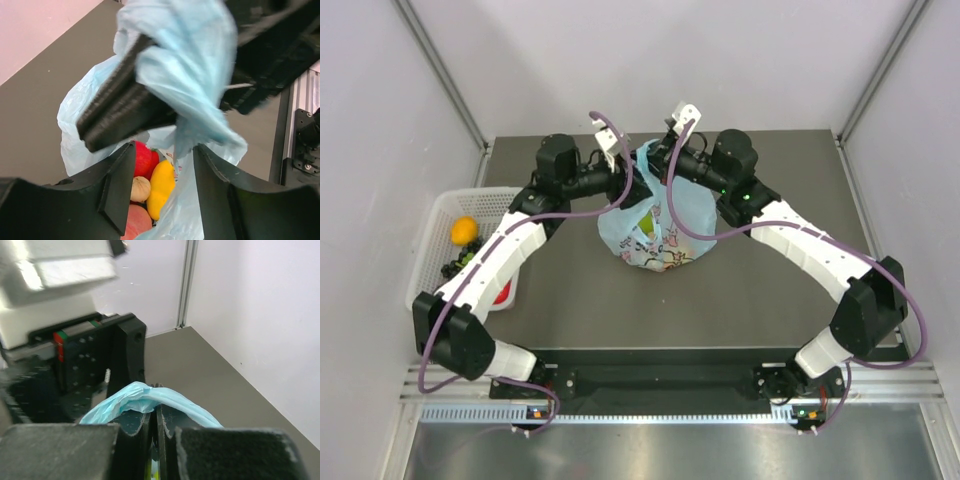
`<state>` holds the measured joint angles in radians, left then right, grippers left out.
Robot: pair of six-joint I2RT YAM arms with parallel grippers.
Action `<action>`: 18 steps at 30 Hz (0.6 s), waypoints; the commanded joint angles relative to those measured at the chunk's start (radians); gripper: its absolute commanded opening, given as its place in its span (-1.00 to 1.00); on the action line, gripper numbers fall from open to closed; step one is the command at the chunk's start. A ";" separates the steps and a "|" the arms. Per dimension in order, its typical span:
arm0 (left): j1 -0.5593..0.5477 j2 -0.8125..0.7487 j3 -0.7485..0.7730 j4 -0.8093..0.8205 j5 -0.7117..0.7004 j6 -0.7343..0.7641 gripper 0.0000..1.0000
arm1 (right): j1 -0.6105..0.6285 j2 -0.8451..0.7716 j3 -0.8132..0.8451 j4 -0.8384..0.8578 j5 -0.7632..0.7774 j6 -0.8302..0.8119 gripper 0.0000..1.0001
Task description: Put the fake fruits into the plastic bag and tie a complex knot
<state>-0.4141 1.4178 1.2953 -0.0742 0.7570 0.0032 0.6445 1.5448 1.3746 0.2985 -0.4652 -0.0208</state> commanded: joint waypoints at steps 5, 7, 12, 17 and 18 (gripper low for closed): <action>-0.003 -0.091 -0.001 -0.058 0.028 0.050 0.20 | -0.019 -0.049 0.023 0.034 -0.006 0.013 -1.00; -0.003 -0.091 0.005 -0.065 0.024 0.050 0.20 | -0.020 -0.049 0.026 0.033 -0.006 0.015 -1.00; -0.003 -0.112 0.015 -0.124 -0.047 0.063 0.13 | -0.025 -0.054 0.024 0.027 -0.007 0.013 -1.00; -0.002 -0.129 0.015 -0.145 -0.093 0.066 -0.02 | -0.026 -0.057 0.026 0.022 -0.007 0.012 -1.00; -0.002 -0.132 0.018 -0.157 -0.096 0.069 -0.03 | -0.029 -0.055 0.027 0.018 -0.007 0.012 -1.00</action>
<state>-0.4141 1.3323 1.2900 -0.2138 0.6914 0.0521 0.6296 1.5421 1.3746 0.2943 -0.4656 -0.0147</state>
